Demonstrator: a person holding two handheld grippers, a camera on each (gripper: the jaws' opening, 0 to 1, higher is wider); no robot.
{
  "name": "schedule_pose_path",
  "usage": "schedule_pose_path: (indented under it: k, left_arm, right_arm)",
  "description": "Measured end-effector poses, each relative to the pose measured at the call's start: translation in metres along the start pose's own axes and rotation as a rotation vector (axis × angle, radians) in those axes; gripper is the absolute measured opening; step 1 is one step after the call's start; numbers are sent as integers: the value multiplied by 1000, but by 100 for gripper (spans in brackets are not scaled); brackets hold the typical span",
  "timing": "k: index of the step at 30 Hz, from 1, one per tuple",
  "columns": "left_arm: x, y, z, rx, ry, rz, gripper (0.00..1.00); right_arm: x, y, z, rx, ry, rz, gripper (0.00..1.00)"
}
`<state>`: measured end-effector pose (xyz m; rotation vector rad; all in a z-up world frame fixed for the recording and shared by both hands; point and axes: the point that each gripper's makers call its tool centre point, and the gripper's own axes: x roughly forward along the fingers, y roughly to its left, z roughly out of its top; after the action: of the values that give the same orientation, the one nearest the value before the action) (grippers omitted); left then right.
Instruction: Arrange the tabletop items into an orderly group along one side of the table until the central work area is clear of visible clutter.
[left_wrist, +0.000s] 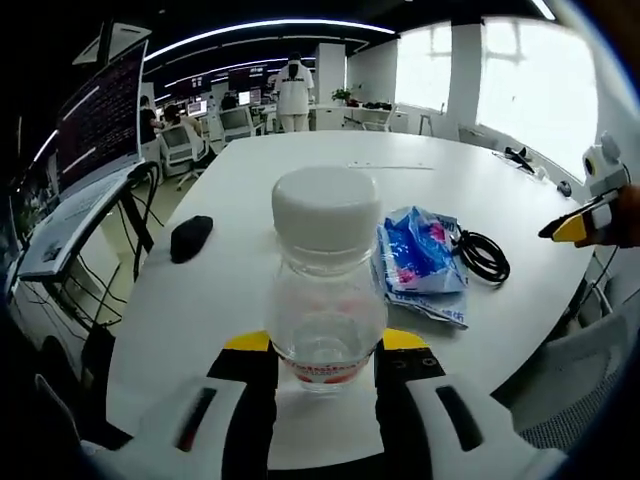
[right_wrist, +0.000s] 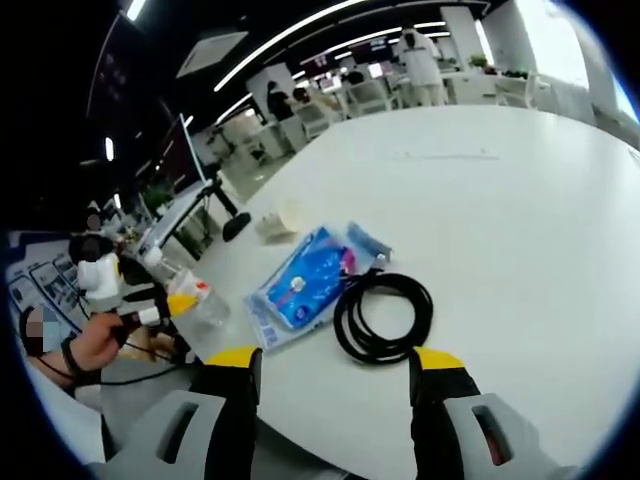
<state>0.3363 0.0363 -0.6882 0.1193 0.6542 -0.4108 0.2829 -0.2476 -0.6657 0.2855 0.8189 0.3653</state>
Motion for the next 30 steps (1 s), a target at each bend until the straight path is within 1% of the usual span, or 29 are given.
schedule_pose_path:
  k: [11,22,30]
  left_arm:
    - [-1,0,0,-9,-6,5,36]
    - [-1,0,-1,-32,-8,8,37]
    - [0,-1,-1,-51,-15,12,37]
  right_arm:
    - [1,4,6,-31,15,7,60]
    - [3,12,14,-59,24,20,60]
    - [2,14,14,-60,25,20,60]
